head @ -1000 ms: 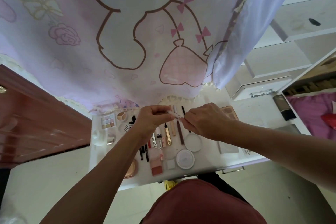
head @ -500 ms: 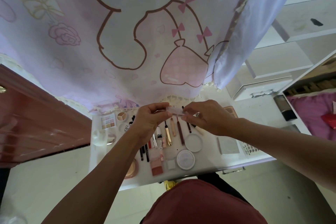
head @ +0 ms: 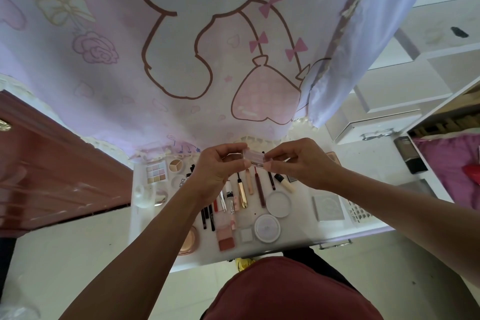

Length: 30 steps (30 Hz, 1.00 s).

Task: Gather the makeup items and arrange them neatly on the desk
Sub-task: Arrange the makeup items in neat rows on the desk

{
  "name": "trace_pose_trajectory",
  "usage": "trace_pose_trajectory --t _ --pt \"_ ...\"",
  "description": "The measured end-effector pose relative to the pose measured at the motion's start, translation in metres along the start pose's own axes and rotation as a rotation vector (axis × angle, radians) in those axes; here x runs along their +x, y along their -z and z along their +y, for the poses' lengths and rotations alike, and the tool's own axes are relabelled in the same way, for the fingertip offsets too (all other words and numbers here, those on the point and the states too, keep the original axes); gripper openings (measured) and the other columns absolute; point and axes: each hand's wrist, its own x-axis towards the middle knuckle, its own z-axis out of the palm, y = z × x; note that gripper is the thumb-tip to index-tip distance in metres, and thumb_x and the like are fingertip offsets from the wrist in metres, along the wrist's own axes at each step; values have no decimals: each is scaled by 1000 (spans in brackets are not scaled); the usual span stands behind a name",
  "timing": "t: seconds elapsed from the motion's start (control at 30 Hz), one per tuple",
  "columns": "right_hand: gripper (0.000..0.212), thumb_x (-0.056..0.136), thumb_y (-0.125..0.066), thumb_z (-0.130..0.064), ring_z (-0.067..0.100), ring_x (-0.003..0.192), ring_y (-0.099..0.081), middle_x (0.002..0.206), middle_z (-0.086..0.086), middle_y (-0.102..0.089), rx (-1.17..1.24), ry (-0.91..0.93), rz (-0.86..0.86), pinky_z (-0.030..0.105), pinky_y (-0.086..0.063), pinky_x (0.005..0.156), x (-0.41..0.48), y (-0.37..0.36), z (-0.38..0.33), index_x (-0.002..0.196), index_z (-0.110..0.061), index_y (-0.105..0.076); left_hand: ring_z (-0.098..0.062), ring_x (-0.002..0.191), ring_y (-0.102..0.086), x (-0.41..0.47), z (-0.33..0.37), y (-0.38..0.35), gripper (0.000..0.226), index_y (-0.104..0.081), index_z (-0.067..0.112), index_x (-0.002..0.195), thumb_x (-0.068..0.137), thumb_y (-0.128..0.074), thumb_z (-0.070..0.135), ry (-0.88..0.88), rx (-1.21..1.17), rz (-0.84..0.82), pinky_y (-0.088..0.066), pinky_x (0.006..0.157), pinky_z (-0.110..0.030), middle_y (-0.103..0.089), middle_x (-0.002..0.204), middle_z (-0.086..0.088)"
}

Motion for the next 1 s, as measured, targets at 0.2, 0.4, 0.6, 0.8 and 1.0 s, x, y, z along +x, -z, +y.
trace_pose_trajectory --t 0.2,0.4,0.6,0.8,1.0 --pt "20 78 -80 -24 4 67 -68 76 -7 -74 46 -1 -8 13 -47 60 0 -1 -1 96 -19 -77 -14 81 -70 -1 0 0 38 -63 1 116 80 -65 -12 -4 29 1 -53 73 -19 -73 95 -12" --pt "29 90 -62 -48 3 70 -64 89 -10 -74 -417 150 -18 27 -50 71 0 1 -7 100 -25 -77 -18 82 -70 3 -2 3 35 -67 4 110 77 -71 -6 8 118 34 -54 75 -20 -69 104 -25" --pt "60 97 -19 -50 19 50 -49 64 -3 -59 -820 435 -10 34 -41 51 0 -11 -1 79 -15 -65 -25 89 -67 5 -8 2 28 -70 9 101 75 -74 -3 54 92 114 -53 93 -34 -68 102 -25" --pt "40 96 -35 -31 18 38 -44 54 -1 -55 -858 639 67 28 -34 39 5 -19 4 78 -11 -64 -19 84 -66 6 -13 -3 28 -68 7 102 76 -73 -4 74 62 149 -54 91 -31 -65 87 -9" --pt "33 95 -41 -23 16 38 -38 52 1 -50 -838 721 123 26 -32 37 10 -23 9 74 -7 -62 -15 77 -65 7 -15 -2 34 -66 5 107 76 -73 -6 49 15 162 -53 74 -19 -64 85 -12"
